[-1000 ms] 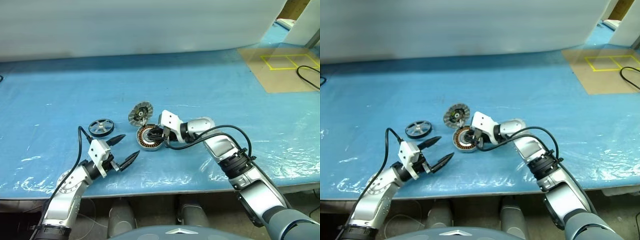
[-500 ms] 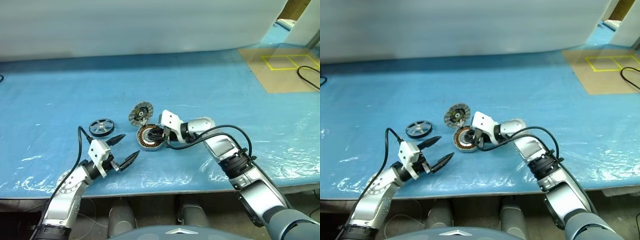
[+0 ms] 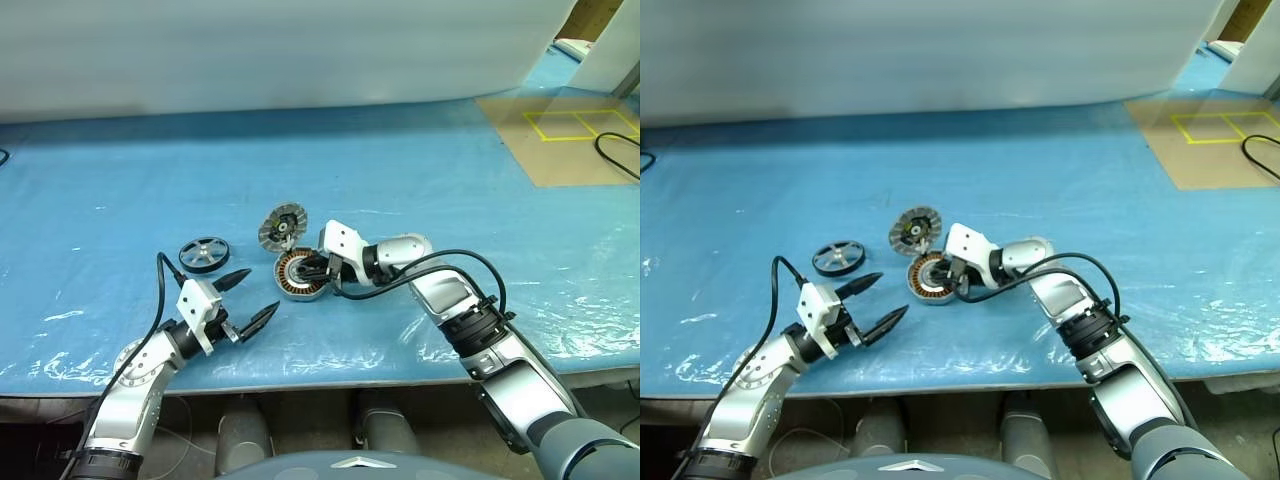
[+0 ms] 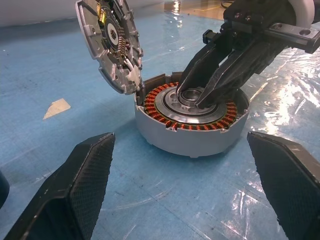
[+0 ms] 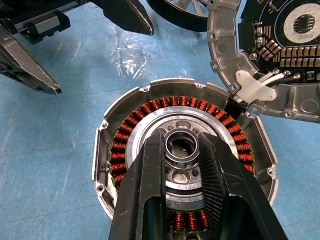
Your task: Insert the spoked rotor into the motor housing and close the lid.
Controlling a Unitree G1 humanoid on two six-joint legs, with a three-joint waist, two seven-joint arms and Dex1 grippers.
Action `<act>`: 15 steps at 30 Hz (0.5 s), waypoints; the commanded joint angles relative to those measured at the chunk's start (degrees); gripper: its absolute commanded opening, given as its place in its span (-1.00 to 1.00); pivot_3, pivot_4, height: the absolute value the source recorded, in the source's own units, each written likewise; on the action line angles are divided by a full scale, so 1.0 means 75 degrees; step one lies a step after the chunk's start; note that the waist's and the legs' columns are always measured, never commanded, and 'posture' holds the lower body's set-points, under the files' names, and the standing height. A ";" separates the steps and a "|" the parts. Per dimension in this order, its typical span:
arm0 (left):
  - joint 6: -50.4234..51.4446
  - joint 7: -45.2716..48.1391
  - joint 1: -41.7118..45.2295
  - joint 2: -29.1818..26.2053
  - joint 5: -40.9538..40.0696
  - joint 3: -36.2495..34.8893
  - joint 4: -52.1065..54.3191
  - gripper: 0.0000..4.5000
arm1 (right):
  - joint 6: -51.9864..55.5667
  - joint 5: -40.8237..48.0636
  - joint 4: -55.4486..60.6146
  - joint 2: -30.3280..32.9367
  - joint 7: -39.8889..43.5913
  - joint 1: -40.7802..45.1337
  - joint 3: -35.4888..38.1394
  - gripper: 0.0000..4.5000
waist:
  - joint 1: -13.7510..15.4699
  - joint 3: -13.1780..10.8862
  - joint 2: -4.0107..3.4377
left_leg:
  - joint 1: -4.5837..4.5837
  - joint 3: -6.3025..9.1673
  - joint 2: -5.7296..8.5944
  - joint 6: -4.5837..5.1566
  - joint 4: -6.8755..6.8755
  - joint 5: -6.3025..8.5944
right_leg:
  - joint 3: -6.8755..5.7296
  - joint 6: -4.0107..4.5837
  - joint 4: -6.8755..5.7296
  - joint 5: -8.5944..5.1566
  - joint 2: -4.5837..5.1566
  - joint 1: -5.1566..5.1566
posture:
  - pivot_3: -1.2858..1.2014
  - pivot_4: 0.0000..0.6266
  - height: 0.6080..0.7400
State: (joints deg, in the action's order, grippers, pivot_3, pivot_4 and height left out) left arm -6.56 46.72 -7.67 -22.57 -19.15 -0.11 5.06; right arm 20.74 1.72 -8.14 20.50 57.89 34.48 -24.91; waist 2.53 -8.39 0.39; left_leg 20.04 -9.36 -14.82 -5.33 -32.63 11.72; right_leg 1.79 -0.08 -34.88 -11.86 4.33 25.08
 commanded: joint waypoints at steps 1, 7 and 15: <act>-0.0159 0.0031 0.0016 -0.0012 -0.0022 -0.0037 0.0098 1.00 | 0.0117 -0.0102 0.0032 0.0014 -0.0114 -0.0120 -0.0006 -0.75 | -0.0002 0.0000 0.0000 | 0.0000 0.0000 0.0000 0.0000 -0.0001 0.0000 | 0.0000 0.0000 -0.0001 0.0000 0.0000 0.0000 | 0.03 -0.52 1.00; -0.0154 0.0034 0.0024 -0.0008 -0.0022 -0.0036 0.0089 1.00 | 0.0072 -0.0144 -0.0061 0.0001 -0.0183 -0.0100 -0.0014 -0.75 | -0.0006 0.0000 0.0000 | -0.0003 0.0000 0.0000 0.0000 -0.0002 0.0000 | 0.0001 0.0000 -0.0008 0.0000 0.0000 0.0000 | 0.03 -0.52 1.00; -0.0059 0.0008 0.0052 -0.0019 -0.0030 -0.0016 0.0182 1.00 | 0.0005 -0.0219 -0.0179 -0.0043 -0.0348 -0.0076 0.0009 -0.75 | -0.0007 0.0000 0.0000 | -0.0004 0.0000 -0.0001 0.0001 -0.0004 0.0000 | 0.0002 0.0000 -0.0012 0.0000 0.0000 0.0000 | 0.03 -0.52 1.00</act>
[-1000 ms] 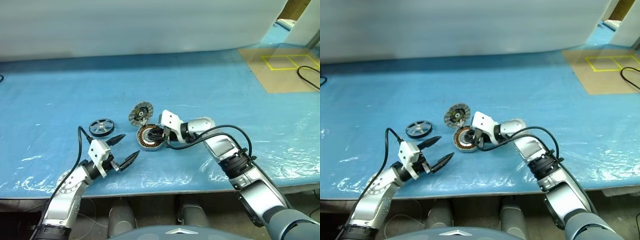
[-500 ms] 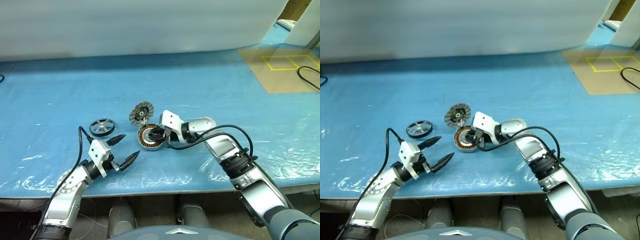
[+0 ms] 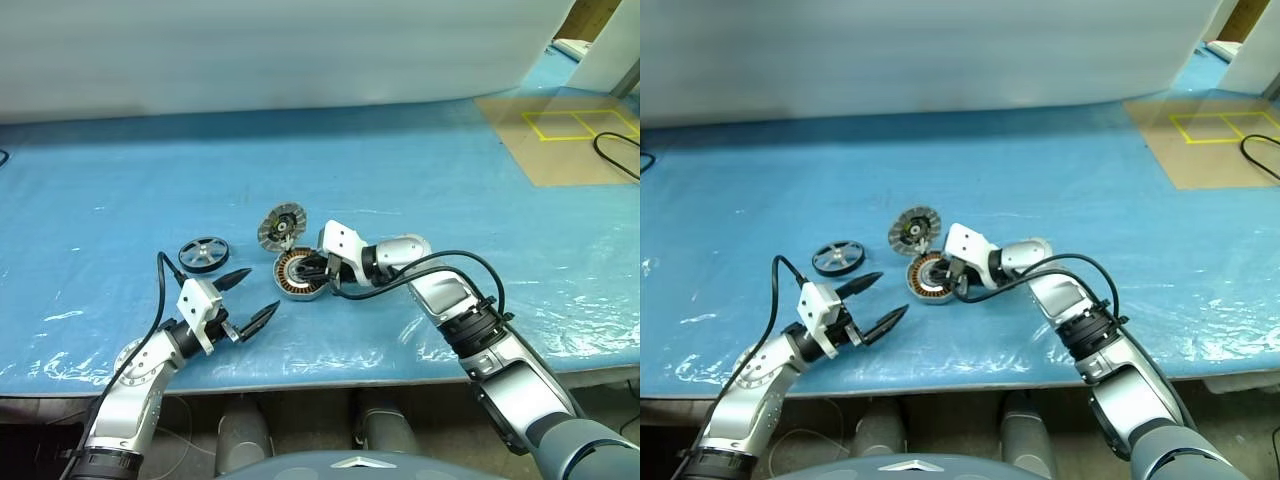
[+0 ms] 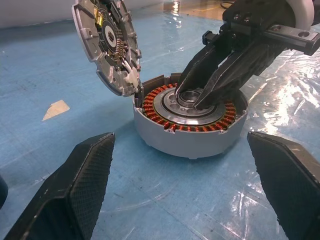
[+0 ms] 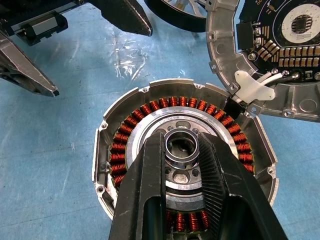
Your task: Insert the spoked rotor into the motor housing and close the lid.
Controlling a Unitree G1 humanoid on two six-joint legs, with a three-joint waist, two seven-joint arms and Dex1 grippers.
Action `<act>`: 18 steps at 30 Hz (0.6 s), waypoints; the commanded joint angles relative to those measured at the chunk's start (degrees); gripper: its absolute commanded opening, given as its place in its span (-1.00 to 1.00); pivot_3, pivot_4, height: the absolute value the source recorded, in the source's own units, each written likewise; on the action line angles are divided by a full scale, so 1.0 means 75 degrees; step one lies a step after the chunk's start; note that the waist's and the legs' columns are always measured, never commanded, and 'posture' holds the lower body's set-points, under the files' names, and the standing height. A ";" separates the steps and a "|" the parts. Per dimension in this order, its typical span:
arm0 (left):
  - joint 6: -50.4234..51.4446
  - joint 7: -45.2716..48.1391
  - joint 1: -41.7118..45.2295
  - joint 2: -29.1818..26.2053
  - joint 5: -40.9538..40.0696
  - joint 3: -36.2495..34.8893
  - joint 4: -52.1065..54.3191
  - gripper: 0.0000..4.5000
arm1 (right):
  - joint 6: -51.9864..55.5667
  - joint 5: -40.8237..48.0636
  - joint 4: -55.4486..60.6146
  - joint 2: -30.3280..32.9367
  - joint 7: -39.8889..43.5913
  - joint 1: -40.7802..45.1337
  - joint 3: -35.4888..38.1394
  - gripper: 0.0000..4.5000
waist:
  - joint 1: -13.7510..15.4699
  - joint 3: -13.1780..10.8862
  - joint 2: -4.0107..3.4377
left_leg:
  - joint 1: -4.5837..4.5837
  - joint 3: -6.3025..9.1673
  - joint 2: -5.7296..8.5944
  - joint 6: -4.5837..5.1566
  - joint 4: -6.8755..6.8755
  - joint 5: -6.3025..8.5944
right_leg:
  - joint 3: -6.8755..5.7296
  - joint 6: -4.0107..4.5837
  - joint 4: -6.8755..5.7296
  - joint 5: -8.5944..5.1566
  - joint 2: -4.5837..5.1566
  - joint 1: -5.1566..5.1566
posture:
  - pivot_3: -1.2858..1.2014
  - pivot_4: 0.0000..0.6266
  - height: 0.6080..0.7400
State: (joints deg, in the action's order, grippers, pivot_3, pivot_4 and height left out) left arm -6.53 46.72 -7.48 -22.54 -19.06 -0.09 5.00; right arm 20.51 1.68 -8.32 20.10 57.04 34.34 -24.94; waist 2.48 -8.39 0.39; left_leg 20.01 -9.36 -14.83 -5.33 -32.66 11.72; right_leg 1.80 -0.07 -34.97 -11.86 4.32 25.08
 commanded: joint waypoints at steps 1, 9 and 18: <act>-0.0048 0.0002 0.0030 -0.0023 -0.0041 -0.0015 0.0205 1.00 | 0.0047 -0.0206 -0.0165 0.0001 -0.0251 -0.0057 0.0024 -0.75 | 0.0000 0.0000 0.0000 | -0.0001 0.0000 0.0000 0.0000 -0.0001 0.0000 | 0.0000 0.0000 -0.0001 0.0000 0.0000 0.0000 | 0.03 -0.52 1.00; -0.0004 0.0005 0.0047 -0.0043 -0.0048 -0.0006 0.0250 1.00 | 0.0270 -0.0106 -0.0189 -0.0047 -0.0305 -0.0062 0.0076 -0.75 | -0.0001 0.0000 0.0000 | -0.0002 0.0000 0.0000 0.0000 -0.0002 0.0000 | 0.0001 0.0000 -0.0003 0.0000 0.0000 0.0000 | 0.03 -0.52 1.00; 0.0000 0.0056 0.0035 -0.0061 -0.0046 0.0019 0.0225 1.00 | 0.0409 0.0075 -0.0048 -0.0064 -0.0175 -0.0089 0.0210 -0.75 | -0.0001 0.0000 0.0000 | -0.0002 0.0000 0.0000 0.0000 -0.0002 0.0000 | 0.0002 0.0000 -0.0003 0.0000 0.0001 -0.0002 | 0.03 -0.52 1.00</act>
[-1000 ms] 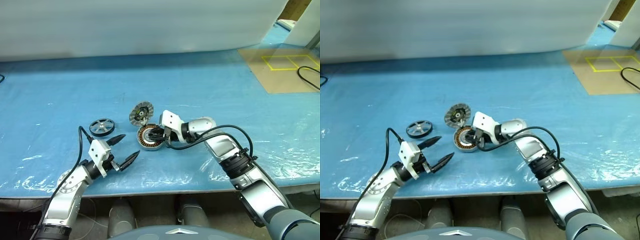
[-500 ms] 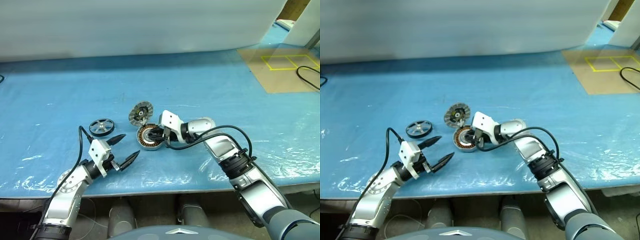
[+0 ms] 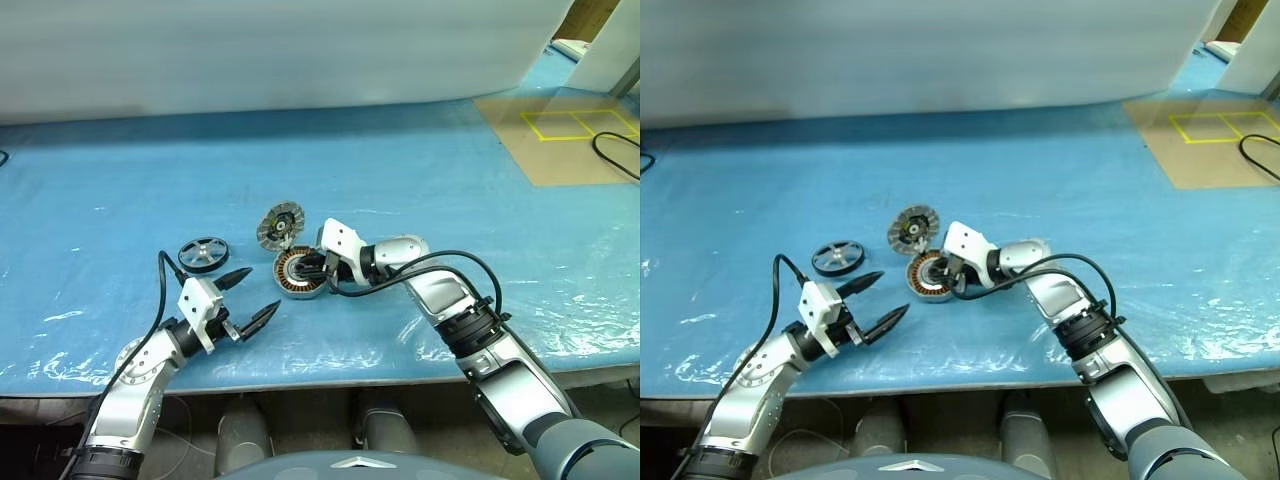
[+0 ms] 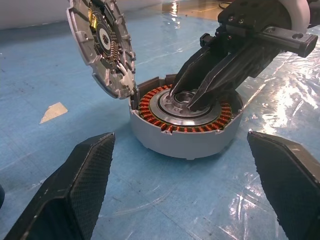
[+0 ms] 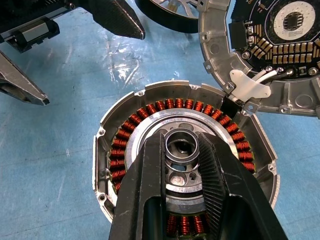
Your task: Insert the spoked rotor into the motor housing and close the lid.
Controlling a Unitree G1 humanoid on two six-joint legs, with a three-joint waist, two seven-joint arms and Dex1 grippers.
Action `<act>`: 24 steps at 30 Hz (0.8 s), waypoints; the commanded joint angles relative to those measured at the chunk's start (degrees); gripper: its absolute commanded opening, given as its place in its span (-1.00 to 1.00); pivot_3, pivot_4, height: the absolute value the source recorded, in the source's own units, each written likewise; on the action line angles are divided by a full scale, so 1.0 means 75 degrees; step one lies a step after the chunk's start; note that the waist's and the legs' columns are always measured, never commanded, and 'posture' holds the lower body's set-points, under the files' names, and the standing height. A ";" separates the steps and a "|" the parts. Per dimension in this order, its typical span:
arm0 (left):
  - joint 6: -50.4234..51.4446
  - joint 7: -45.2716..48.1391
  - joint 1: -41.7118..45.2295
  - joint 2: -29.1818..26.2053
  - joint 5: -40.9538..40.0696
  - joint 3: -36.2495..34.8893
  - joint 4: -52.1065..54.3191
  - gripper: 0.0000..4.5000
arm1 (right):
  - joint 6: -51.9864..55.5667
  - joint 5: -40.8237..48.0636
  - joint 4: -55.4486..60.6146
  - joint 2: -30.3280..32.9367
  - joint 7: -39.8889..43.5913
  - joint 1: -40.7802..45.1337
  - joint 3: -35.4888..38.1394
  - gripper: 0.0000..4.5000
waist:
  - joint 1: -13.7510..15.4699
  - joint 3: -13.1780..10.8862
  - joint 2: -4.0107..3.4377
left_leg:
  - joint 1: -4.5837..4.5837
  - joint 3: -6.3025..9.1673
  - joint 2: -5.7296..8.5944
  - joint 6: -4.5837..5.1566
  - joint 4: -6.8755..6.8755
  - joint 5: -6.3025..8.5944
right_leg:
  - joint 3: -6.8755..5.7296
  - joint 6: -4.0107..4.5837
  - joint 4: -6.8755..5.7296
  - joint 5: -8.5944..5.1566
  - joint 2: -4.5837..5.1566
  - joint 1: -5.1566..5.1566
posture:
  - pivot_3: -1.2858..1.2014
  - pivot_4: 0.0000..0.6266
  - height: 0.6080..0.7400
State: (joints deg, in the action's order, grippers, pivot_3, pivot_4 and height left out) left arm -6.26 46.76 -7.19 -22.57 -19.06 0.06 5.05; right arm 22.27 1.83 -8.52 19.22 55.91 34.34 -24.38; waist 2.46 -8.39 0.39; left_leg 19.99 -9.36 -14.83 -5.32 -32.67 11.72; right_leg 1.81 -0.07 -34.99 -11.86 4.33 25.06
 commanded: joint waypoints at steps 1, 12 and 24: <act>-0.0041 0.0055 0.0007 -0.0052 -0.0039 0.0008 0.0197 1.00 | 0.0198 0.0090 -0.0009 0.0065 0.0004 -0.0075 0.0166 -0.75 | 0.0001 0.0000 0.0000 | 0.0000 0.0000 0.0000 0.0000 0.0000 0.0000 | 0.0000 0.0000 0.0000 0.0000 0.0000 0.0000 | 0.03 -0.52 1.00; -0.0106 0.0078 0.0047 -0.0014 0.0017 0.0048 0.0031 1.00 | 0.0299 0.0209 0.0003 0.0122 0.0066 0.0065 0.0296 -0.75 | 0.0006 0.0000 0.0000 | 0.0006 0.0000 0.0000 -0.0001 0.0002 -0.0001 | -0.0001 0.0000 0.0008 0.0000 -0.0001 0.0002 | 0.03 -0.52 1.00; -0.0152 0.0067 -0.0002 -0.0003 0.0052 0.0051 -0.0028 1.00 | 0.0295 0.0145 0.0256 -0.0022 0.0046 -0.0082 0.0067 -0.75 | 0.0003 0.0000 0.0000 | 0.0005 0.0000 0.0000 -0.0001 0.0002 -0.0001 | -0.0001 0.0000 0.0008 0.0000 -0.0001 0.0003 | 0.03 -0.52 1.00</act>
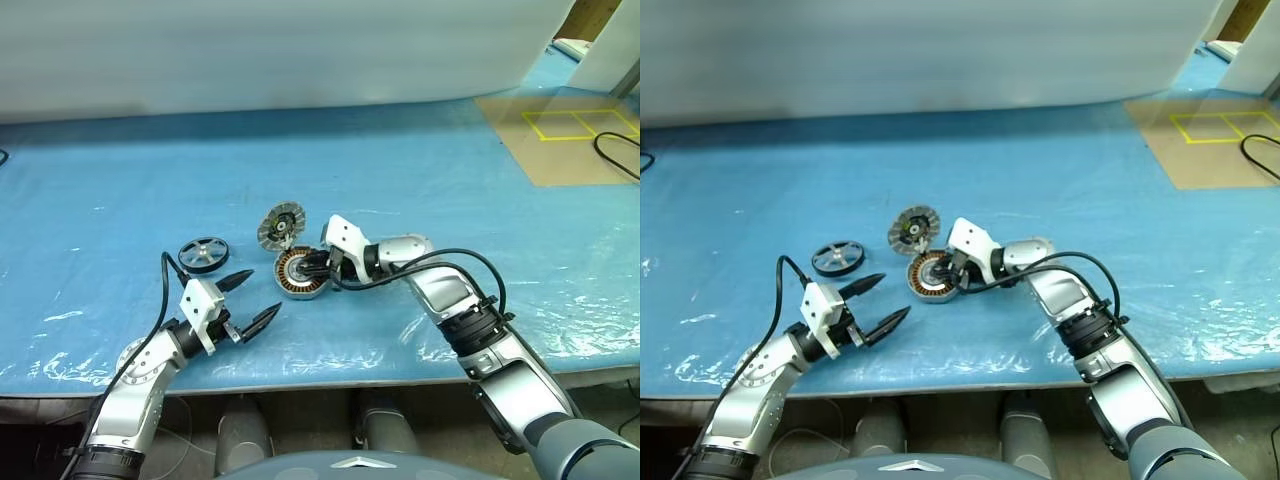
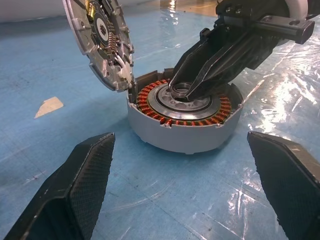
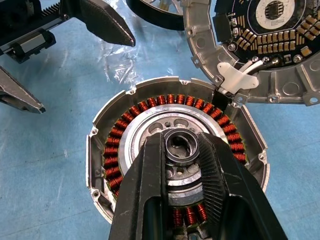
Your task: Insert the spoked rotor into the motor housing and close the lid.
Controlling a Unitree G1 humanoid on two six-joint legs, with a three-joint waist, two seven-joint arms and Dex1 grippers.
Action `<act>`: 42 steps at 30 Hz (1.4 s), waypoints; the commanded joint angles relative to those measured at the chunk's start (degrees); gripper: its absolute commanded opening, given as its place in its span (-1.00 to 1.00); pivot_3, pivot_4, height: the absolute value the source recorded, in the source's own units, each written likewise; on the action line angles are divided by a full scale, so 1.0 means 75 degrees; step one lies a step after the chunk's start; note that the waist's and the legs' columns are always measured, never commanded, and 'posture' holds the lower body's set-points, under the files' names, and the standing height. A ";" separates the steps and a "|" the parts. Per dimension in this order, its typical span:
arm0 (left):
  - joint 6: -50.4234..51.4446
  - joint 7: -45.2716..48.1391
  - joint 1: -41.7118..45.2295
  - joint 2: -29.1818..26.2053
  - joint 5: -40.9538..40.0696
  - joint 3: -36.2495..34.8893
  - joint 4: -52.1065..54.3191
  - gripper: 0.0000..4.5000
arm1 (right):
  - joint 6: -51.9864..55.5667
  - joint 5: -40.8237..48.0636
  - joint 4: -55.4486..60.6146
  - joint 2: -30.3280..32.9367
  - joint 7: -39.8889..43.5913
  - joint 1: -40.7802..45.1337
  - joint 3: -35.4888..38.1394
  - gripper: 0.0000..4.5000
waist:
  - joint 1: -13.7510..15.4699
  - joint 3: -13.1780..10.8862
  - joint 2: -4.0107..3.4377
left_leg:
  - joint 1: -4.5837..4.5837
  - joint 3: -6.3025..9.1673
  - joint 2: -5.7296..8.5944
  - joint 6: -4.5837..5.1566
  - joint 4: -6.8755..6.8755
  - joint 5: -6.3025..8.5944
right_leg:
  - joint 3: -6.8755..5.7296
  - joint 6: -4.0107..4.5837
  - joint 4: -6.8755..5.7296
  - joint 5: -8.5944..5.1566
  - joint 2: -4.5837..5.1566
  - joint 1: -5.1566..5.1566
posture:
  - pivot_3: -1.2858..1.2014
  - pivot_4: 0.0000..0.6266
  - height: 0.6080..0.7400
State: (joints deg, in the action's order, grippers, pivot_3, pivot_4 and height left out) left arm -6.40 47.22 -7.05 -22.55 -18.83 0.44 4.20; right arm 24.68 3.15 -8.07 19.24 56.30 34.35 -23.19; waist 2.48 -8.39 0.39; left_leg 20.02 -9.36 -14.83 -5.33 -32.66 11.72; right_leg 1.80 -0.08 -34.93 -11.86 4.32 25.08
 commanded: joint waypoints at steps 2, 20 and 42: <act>-0.0138 -0.0003 -0.0023 -0.0001 0.0028 0.0000 0.0085 1.00 | -0.0021 -0.0035 0.0190 -0.0028 0.0004 -0.0085 -0.0091 -0.75 | 0.0000 0.0000 0.0000 | 0.0000 0.0000 0.0000 0.0000 0.0000 0.0000 | 0.0000 0.0000 0.0000 0.0000 0.0000 0.0000 | 0.03 -0.52 1.00; -0.0112 -0.0047 -0.0007 0.0017 0.0050 0.0011 0.0121 1.00 | -0.0090 -0.0044 0.0041 -0.0177 0.0058 -0.0088 -0.0103 -0.75 | -0.0011 0.0000 0.0000 | 0.0001 0.0000 -0.0001 0.0000 0.0001 0.0000 | 0.0000 0.0000 0.0002 0.0000 0.0000 0.0001 | 0.03 -0.52 1.00; -0.0119 -0.0017 0.0056 -0.0004 0.0067 0.0014 0.0062 1.00 | -0.0203 -0.0160 -0.0072 -0.0089 0.0129 -0.0174 -0.0151 -0.75 | -0.0009 0.0000 0.0000 | 0.0001 0.0000 0.0000 0.0000 0.0003 0.0000 | 0.0000 0.0000 0.0005 0.0000 -0.0001 0.0001 | 0.03 -0.52 1.00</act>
State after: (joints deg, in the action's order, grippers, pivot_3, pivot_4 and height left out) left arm -6.49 47.06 -6.88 -22.37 -18.62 0.50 4.11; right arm 22.87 2.14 -8.31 18.34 56.48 33.73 -23.30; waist 2.41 -8.39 0.39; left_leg 20.03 -9.36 -14.83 -5.34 -32.64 11.72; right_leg 1.80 -0.08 -34.90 -11.86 4.32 25.09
